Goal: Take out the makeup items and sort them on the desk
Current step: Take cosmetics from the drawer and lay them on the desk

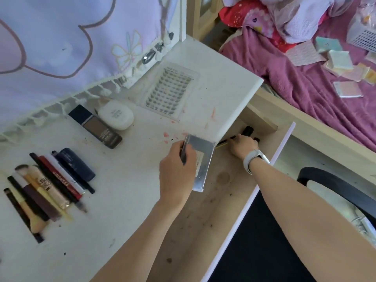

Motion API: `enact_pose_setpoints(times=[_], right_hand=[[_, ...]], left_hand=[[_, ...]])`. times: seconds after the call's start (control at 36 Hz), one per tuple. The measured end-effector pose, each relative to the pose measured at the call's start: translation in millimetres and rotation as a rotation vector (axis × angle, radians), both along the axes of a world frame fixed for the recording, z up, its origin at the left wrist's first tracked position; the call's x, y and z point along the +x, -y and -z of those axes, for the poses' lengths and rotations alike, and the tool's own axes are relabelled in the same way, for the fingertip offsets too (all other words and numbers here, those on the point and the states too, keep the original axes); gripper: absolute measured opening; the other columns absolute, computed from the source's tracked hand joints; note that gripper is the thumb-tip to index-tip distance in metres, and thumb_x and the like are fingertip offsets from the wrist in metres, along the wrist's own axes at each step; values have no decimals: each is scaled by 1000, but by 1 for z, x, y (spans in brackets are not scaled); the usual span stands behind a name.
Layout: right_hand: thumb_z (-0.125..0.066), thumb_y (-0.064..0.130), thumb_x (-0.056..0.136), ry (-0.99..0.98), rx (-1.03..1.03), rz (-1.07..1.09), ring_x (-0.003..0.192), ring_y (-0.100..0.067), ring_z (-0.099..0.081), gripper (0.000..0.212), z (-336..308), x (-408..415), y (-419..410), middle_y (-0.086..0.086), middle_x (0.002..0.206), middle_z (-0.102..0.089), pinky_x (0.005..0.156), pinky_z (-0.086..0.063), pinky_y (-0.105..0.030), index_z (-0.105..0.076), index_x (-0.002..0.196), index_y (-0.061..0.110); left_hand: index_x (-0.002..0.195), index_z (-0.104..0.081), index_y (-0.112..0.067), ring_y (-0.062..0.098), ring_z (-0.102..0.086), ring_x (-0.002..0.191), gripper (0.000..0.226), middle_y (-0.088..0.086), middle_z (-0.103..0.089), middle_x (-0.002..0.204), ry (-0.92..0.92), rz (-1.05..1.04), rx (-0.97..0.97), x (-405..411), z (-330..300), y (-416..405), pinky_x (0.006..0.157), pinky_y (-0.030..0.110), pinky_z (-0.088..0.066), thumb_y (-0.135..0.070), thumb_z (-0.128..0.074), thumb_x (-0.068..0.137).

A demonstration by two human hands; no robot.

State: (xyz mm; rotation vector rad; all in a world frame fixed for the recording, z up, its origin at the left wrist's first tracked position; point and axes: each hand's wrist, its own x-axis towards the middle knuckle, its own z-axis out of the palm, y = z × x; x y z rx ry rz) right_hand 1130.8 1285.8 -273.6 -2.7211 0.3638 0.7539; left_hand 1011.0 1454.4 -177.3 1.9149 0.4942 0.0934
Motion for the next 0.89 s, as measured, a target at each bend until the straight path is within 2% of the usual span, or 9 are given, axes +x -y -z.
enact_pose_setpoints(times=[0.14,0.25,0.36,0.47,0.53,0.67,0.72,0.81,0.89], right_hand=[[-32,32,97,-20,-53,-5,106,-35,-52,33,9,1,1,-15,110,-60,72,-30,-34,-51,114,11],[-35,24,97,-66,16,64,111,-34,-46,43,-5,0,-4,-16,117,-56,72,-32,-31,-36,138,14],[-39,22,92,-81,155,210,70,-22,-45,51,-15,-2,-8,-5,77,-47,54,-30,-28,-29,142,16],[-39,26,88,-29,392,440,65,-24,-51,59,-31,-12,-7,-10,97,-59,63,-41,-34,-26,145,21],[-40,27,88,7,440,505,63,-23,-50,59,-44,-18,-7,-5,88,-54,64,-42,-34,-25,145,26],[-38,26,91,122,581,584,58,-12,-37,42,-66,-42,-10,-15,116,-53,52,-31,-25,-47,127,8],[-44,35,92,181,718,727,53,-12,-37,27,-79,-58,-16,-14,91,-52,48,-30,-25,-56,92,10],[-48,44,88,155,777,767,49,-13,-35,29,-97,-83,-29,-3,62,-43,46,-29,-23,-46,85,15],[-49,28,92,174,874,650,49,-13,-29,25,-108,-99,-49,-1,60,-33,42,-26,-21,-41,71,16]], left_hand=[[79,-54,-25,-7,-51,58,24,-6,-56,72,-42,-41,-98,1,3,-12,47,8,-37,-20,-41,99],[78,-52,-30,-1,-54,64,26,-8,-59,76,-86,-5,-51,3,7,-14,50,9,-39,-25,-39,99],[84,-56,-23,5,-55,71,23,-10,-58,77,-138,7,-34,8,10,-19,52,11,-38,-27,-39,99],[90,-58,-18,7,-56,73,22,-10,-59,78,-164,24,-58,9,10,-21,57,19,-40,-26,-40,99],[91,-58,-18,9,-57,74,23,-9,-59,79,-178,27,-67,9,8,-20,59,21,-42,-27,-39,99],[101,-58,-13,18,-59,86,24,-2,-60,88,-243,5,-185,6,-3,-22,75,34,-50,-28,-38,100],[103,-56,-14,22,-61,94,22,3,-62,96,-270,-39,-257,1,-9,-24,81,37,-51,-26,-39,99],[95,-56,-14,22,-61,92,16,5,-62,95,-281,-138,-312,-14,-16,-34,73,34,-50,-19,-41,97],[94,-57,-15,20,-60,87,17,3,-62,91,-262,-255,-356,-35,-20,-51,70,31,-49,-15,-40,95]])
